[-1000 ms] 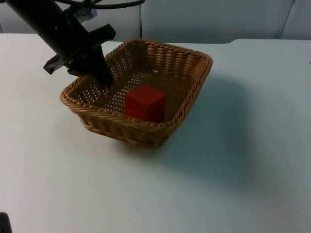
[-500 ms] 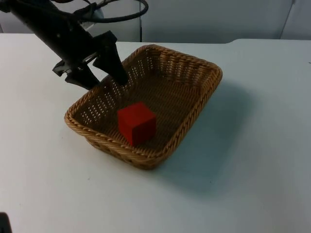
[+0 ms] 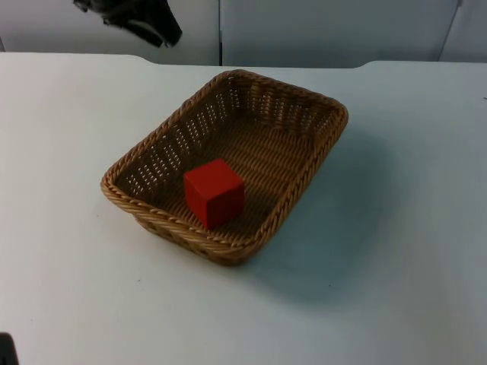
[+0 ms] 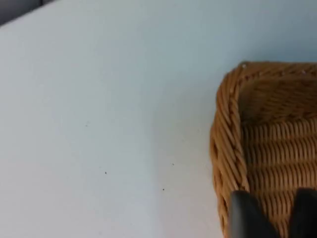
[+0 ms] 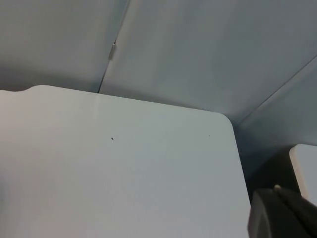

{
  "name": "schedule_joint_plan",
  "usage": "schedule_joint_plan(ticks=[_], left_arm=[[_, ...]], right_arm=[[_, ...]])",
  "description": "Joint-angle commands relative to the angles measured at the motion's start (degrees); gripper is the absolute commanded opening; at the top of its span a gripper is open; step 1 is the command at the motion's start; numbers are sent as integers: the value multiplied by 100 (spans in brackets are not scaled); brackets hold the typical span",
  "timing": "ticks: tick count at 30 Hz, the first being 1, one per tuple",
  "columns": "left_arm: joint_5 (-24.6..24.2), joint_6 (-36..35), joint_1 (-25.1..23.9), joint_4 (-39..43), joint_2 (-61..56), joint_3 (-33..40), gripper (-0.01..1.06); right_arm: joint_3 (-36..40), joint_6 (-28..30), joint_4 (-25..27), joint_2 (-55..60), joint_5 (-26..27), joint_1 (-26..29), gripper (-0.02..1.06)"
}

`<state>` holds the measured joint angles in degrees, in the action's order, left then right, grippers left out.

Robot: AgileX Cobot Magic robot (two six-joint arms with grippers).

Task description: Pick up the basket with the left hand and place the cube into the basket with the right hand.

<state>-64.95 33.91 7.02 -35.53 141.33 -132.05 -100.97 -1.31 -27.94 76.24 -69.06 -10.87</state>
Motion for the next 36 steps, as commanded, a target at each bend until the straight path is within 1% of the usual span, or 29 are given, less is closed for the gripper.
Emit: schedule_joint_plan(ticks=[1, 2, 4, 5, 7, 8, 9, 10, 12, 14, 15, 16, 18, 19, 20, 21, 22, 23, 24, 25, 26, 28, 30, 31, 33, 34, 35, 36], left_arm=[[-279, -218, 8, 172, -84, -300, 0], [-462, -182, 8, 182, -84, -484, 0], [-502, -182, 8, 182, -122, -842, 0], [-502, -182, 8, 182, -122, -842, 0], [-502, -222, 8, 254, -276, -1120, 0], [-502, -283, 8, 370, -430, -1203, 0], [-502, -283, 8, 532, -625, -1266, 0], [-502, -283, 8, 532, -625, -1266, 0], [-502, -283, 8, 862, -1191, -1365, 0], [-502, -326, -15, 1028, -1783, -1392, 0], [-502, -483, -15, 1072, -2034, -1392, 0], [-502, -483, -15, 1072, -2034, -1392, 0], [-502, -742, -15, 1072, -2635, -1392, 0], [-502, -868, -3, 1072, -2918, -1377, 0], [-502, -868, -3, 1072, -2918, -1377, 0], [-502, -1013, -3, 1051, -3139, -1349, 0], [-502, -1202, 9, 1038, -3537, -1197, 0], [-502, -1230, 9, 1027, -3678, -1107, 0], [-502, -1230, 9, 1018, -4071, -741, 0], [-502, -1230, 9, 1018, -4071, -741, 0], [-502, -1230, 9, 1018, -4396, -341, 0], [-502, -1155, 9, 1048, -5041, 609, 0], [-502, -971, 9, 1051, -5782, 1834, 0], [-502, -971, 9, 1051, -5782, 1834, 0], [-502, -752, 9, 1051, -6472, 3084, 0], [-387, -681, 9, 1064, -6869, 3814, 0], [5, -669, 9, 1074, -7275, 4565, 0], [5, -669, 9, 1074, -7275, 4565, 0]], right_arm=[[-46, 17, -31, -44, 34, 23, 0], [-46, 17, -67, -55, 109, 23, 0], [-46, -32, -83, -115, 372, 23, 0], [-46, -32, -83, -115, 372, 23, 0], [-46, -324, -83, -325, 823, 23, 0], [-46, -474, -83, -486, 1156, 23, 0], [-46, -551, -83, -643, 1373, 23, 0], [-46, -551, -83, -643, 1373, 23, 0], [-46, -635, -71, -1131, 1692, 23, 0], [-46, -556, 54, -1568, 1682, 23, 0], [45, -441, 211, -1789, 1660, 23, 0], [45, -441, 211, -1789, 1660, 23, 0], [375, -149, 641, -2259, 1687, 23, 0], [691, -28, 879, -2536, 1722, 23, 0], [691, -28, 879, -2536, 1722, 23, 0], [1093, 45, 1089, -2782, 1798, 23, 0], [1734, 44, 1296, -3243, 1971, 23, 0], [1997, 44, 1347, -3400, 2015, 23, 0], [2548, 19, 1418, -3729, 2160, 23, 0], [2548, 19, 1418, -3729, 2160, 23, 0], [3369, -81, 1506, -4226, 2329, 23, 0], [4278, -323, 1509, -4840, 2388, 23, 0], [5075, -520, 1509, -5446, 2375, 23, 0], [5075, -520, 1509, -5446, 2375, 23, 0], [5602, -739, 1627, -6072, 2244, 23, 0], [5811, -770, 1736, -6361, 2117, 23, 0], [5950, -770, 1883, -6583, 1944, 23, 0], [5950, -770, 1883, -6583, 1944, 23, 0]])
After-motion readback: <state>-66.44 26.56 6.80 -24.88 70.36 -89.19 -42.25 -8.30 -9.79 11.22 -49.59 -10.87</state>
